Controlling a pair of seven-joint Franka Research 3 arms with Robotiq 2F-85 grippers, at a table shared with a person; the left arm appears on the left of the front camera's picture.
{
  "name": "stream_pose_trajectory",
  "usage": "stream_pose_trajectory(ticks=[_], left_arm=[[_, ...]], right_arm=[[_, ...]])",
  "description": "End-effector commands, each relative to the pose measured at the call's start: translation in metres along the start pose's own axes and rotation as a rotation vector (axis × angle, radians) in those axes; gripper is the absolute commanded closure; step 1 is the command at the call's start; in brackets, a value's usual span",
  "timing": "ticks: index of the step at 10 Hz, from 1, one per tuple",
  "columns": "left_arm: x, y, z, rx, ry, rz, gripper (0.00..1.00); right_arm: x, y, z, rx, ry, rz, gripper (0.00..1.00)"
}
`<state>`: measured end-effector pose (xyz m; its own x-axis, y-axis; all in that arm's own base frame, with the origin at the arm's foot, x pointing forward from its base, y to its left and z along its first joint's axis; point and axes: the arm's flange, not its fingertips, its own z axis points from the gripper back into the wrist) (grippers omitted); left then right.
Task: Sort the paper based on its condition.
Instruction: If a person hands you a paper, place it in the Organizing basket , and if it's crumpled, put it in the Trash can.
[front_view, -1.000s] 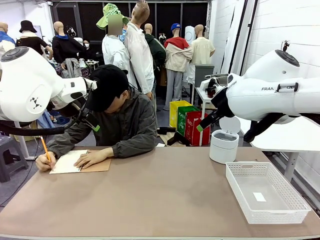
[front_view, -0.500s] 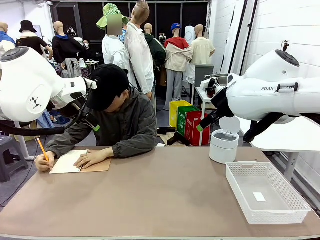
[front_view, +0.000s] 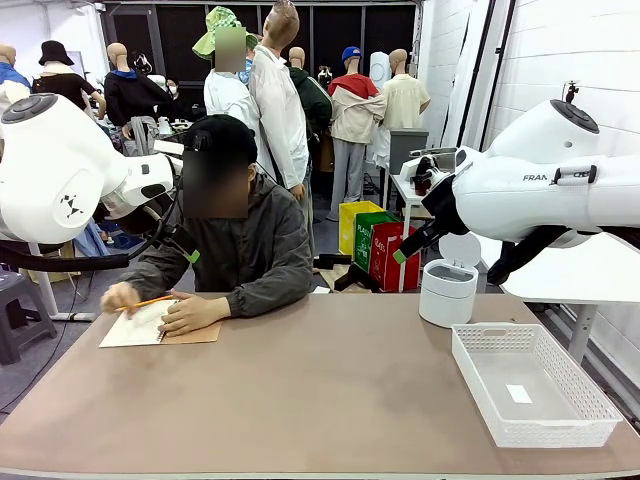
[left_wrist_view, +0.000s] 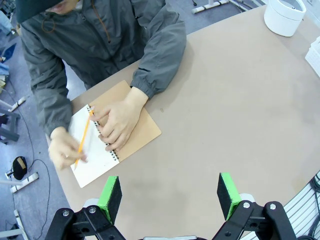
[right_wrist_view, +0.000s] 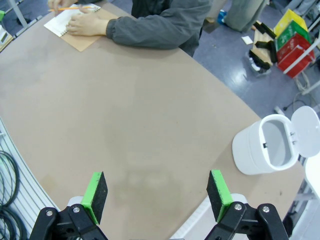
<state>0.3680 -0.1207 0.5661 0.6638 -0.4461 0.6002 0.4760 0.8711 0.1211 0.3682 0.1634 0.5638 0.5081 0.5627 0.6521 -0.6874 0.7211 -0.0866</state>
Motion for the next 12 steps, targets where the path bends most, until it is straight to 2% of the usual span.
stream_pose_trajectory(ticks=[1, 12], left_arm=[[0.0008, 0.0005, 0.0006, -0.002, 0.006, 0.001, 0.00], [0.0008, 0.0005, 0.0006, -0.002, 0.006, 0.001, 0.00]], right_arm=[[-0.0002, -0.0007, -0.0001, -0.006, 0.004, 0.001, 0.00], [-0.0002, -0.0007, -0.0001, -0.006, 0.004, 0.001, 0.00]])
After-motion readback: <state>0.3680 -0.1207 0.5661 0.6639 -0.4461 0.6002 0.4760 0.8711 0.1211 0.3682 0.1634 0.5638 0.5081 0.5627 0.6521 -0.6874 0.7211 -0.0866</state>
